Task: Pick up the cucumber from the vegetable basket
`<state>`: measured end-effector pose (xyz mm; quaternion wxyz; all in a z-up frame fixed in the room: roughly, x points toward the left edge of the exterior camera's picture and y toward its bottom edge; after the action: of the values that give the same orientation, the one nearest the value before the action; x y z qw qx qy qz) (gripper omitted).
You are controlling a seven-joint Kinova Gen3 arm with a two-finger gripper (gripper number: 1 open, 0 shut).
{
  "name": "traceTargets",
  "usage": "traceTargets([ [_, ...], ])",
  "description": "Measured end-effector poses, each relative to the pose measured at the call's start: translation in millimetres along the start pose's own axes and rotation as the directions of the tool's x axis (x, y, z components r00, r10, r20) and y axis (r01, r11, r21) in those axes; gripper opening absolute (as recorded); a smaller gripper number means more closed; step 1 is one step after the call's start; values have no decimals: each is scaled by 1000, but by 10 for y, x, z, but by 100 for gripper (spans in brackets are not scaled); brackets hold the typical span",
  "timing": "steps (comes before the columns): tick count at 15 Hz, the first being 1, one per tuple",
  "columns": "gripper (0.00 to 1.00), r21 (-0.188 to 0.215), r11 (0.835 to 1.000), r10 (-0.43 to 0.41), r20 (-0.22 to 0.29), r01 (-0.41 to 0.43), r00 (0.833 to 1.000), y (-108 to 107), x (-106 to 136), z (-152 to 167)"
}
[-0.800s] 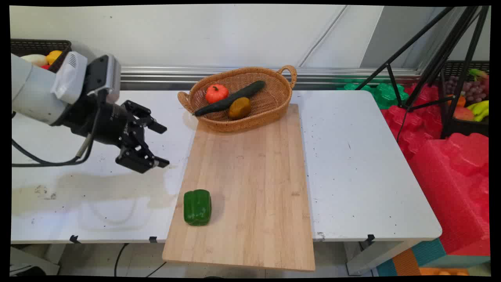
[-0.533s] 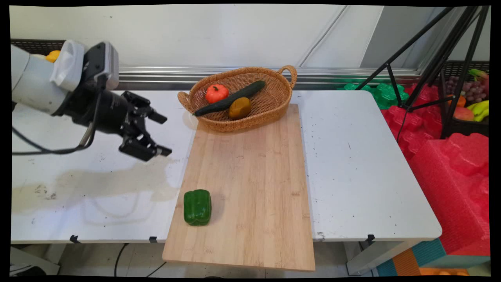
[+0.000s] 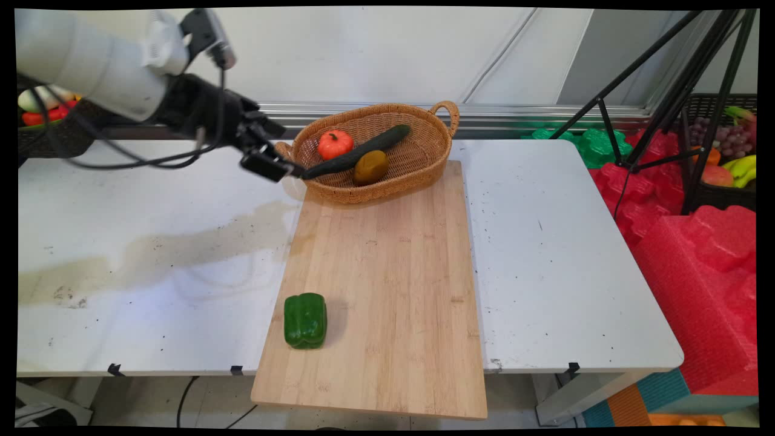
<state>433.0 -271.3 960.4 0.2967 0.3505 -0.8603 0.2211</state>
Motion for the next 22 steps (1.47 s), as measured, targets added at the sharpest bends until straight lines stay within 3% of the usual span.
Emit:
traceTargets([
  [7, 100, 72, 995, -72, 18, 70, 997, -454, 338, 639],
  [10, 100, 81, 992, -96, 41, 92, 995, -582, 418, 933],
  [17, 100, 80, 986, -154, 127, 144, 980, -721, 454, 1585],
  [22, 100, 96, 980, -190, 184, 174, 964, -756, 409, 1878],
])
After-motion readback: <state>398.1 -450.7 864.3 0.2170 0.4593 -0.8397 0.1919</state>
